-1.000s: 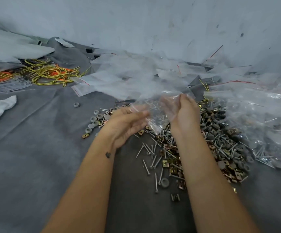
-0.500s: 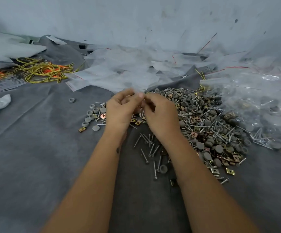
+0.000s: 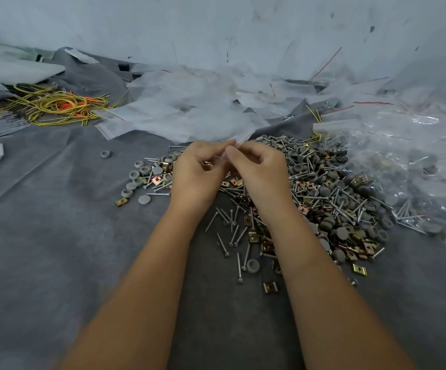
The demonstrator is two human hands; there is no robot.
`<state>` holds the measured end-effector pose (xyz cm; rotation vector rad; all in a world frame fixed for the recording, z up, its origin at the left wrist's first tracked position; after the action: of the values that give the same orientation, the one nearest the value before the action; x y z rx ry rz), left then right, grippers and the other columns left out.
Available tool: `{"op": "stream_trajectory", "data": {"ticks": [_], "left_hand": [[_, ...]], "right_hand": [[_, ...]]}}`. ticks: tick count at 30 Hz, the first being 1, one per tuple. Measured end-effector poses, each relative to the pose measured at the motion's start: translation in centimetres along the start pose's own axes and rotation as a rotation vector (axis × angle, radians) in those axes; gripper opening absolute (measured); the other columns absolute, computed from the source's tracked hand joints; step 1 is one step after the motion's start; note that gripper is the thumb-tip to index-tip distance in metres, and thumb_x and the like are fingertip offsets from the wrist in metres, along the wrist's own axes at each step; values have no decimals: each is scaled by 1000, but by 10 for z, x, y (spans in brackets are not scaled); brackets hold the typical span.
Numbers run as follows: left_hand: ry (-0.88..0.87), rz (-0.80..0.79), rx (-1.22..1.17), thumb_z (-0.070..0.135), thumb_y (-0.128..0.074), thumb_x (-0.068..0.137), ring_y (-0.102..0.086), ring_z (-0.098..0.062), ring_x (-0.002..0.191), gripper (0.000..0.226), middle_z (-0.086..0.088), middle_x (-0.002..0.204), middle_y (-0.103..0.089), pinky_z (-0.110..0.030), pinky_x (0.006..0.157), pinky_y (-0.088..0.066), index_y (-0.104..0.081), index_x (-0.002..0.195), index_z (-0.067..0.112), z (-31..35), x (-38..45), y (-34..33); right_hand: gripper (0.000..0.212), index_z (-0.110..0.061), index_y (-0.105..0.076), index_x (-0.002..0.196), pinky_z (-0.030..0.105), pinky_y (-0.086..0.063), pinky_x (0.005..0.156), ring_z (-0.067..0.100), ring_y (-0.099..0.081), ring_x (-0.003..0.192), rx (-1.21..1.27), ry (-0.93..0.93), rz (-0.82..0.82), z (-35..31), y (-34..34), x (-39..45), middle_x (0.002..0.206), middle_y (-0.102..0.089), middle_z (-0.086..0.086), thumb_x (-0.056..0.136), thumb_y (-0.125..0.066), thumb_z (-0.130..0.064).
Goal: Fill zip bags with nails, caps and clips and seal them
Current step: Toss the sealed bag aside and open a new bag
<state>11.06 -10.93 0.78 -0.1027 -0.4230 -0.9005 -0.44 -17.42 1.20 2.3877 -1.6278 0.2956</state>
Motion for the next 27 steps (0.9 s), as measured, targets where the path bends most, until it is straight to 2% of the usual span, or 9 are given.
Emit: {"op": "stream_trajectory", "data": {"ticks": [2,5,7,12,17,20,22,25,27], "left_hand": [[-54,32,76,9,-69,88,-59,2,80,29,-4,98,-64,-10,73,-44,-71,109,30,4,-2,1],[-53,14,65,13,-76,82,-58,1,78,35,-5,98,-63,-13,72,-46,-67,99,42,5,-2,-1],[-27,-5,44,11,-77,81,-59,-2,78,35,-5,98,-64,-19,73,-49,-68,102,38,3,-1,-1],[1,-54,-24,12,-73,86,-65,-7,85,25,0,93,-68,-23,76,-53,-72,107,25,2,-2,-4],[-37,-94,76,15,-73,86,-65,-17,90,19,1,88,-71,-36,84,-54,-75,103,22,8,-5,-7],[-78,-97,123,14,-70,88,-65,-19,85,14,-7,86,-71,-35,80,-53,-76,96,24,13,-6,-6],[-55,-106,55,10,-65,91,-64,-15,77,19,-6,80,-70,-28,74,-51,-74,95,27,12,-5,-5],[95,-116,-154,5,-58,94,-62,-5,71,21,-1,80,-71,-18,67,-49,-74,94,19,2,-3,-4],[158,23,-275,5,-54,96,-61,-7,71,20,3,77,-69,-22,68,-50,-71,90,15,-7,-1,6]], "right_hand": [[15,-10,-73,82,50,-56,83,30,-69,85,-7,1,16,3,1,1,83,-72,12,90,-61,-13],[22,-10,-72,77,44,-56,76,31,-67,77,95,-61,26,10,4,4,86,-70,22,93,-57,-10],[23,-13,-72,76,39,-56,75,24,-67,76,145,-82,30,12,6,5,82,-70,17,93,-58,-7],[18,-17,-71,79,48,-57,83,35,-69,88,68,-67,59,13,12,7,86,-72,16,92,-61,-10],[20,-18,-68,72,31,-58,68,13,-67,68,5,-36,47,10,10,6,68,-70,-1,91,-64,-11],[14,-14,-68,76,38,-59,72,19,-68,72,-67,0,44,9,10,5,74,-71,6,89,-68,-16],[14,-12,-68,76,38,-57,73,22,-67,73,-87,31,43,5,9,4,75,-70,8,88,-69,-19],[17,-20,-65,71,34,-56,70,13,-64,68,-61,38,24,2,9,3,68,-68,-2,88,-69,-19],[16,-15,-65,72,38,-56,72,17,-66,69,-92,16,34,4,10,2,71,-69,2,87,-69,-19]]}}
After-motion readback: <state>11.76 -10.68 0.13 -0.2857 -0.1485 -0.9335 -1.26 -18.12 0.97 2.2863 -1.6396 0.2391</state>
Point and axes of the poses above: each hand's wrist, its own x-axis towards the middle knuckle, its own y-axis out of the back of the hand, z = x × y, the point moved 9 cm from there along x, towards the middle knuckle
